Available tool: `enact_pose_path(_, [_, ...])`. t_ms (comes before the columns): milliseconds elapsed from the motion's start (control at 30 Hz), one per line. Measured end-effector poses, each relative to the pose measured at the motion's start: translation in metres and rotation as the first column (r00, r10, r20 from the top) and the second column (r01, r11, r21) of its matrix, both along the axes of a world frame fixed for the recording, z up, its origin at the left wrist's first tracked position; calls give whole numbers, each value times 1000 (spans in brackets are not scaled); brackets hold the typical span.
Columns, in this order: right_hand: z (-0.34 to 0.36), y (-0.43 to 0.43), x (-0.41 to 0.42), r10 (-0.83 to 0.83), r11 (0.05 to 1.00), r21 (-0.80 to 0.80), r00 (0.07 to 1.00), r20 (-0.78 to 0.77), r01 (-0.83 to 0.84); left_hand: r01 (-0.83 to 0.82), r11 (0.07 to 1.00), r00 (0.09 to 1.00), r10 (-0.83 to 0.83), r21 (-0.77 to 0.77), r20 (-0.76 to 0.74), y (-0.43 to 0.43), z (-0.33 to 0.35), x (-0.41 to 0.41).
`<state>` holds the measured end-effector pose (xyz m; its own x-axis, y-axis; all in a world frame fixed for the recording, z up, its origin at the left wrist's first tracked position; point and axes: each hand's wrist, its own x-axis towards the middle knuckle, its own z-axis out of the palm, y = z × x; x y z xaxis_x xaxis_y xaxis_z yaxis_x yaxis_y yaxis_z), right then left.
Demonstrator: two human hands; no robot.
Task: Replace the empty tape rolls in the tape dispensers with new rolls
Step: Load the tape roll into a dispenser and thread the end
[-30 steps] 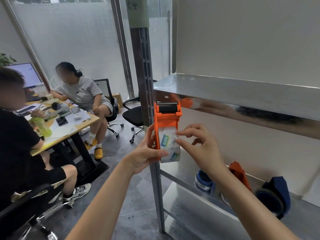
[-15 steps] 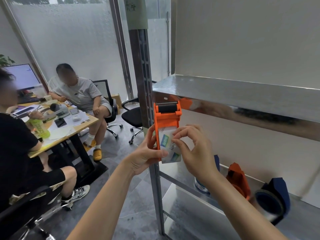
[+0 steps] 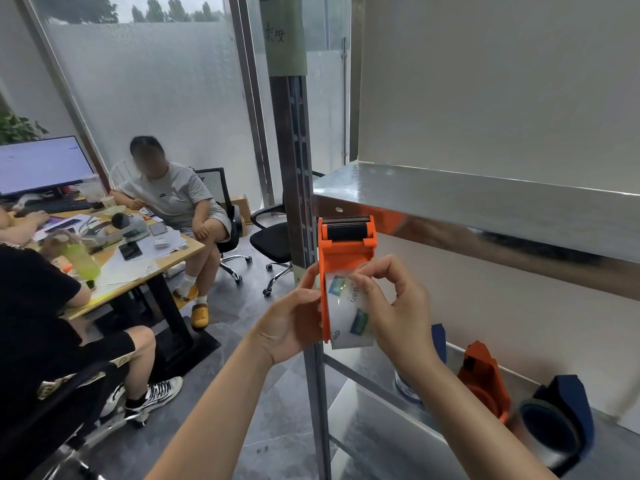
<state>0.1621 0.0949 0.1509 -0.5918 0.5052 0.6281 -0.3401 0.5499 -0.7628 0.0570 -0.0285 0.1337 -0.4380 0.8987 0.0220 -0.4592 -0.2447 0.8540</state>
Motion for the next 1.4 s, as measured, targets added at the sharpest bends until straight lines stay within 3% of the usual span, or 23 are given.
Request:
enact_pose_path(100, [-1,-4,2,6,1000,-27,999,-36,-7,-47,999,999,47,-8,11,-3,-1,-3])
enact_pose_path(233, [3,-9,4,61,984,-162,993,-96,-76,-179,971,981,165,-155,-102,3,-1,1])
enact_pose_path(367, [6,-17,5,82,976,-193,992,-100,-100,-202,944,979,187,-260,-80,9,-1,8])
enact_pose_path(467, [8,-20,6,77,978,-184,992,-95,-94,-190,947,979,161,-260,-129,14,0,9])
enact_pose_path(667, [13,-23,10,42,999,-23,999,-24,-43,-258,937,960,222,-235,-171,17,-2,5])
enact_pose_path(900, [25,-27,15,116,992,46,992,51,-118,-288,931,951,252,-225,-177,8,-7,-8])
enact_pose_path(1067, [45,-35,23,286,952,-90,954,-94,-294,-294,935,947,258,-198,-191,6,-3,-14])
enact_pose_path(1200, [72,-32,29,417,894,-101,892,-171,-437,-265,945,960,240,-194,-145,3,-14,-16])
enact_pose_path(1400, [90,-15,16,386,896,-163,906,-174,-413,-173,959,972,131,-223,-194,7,-4,-13])
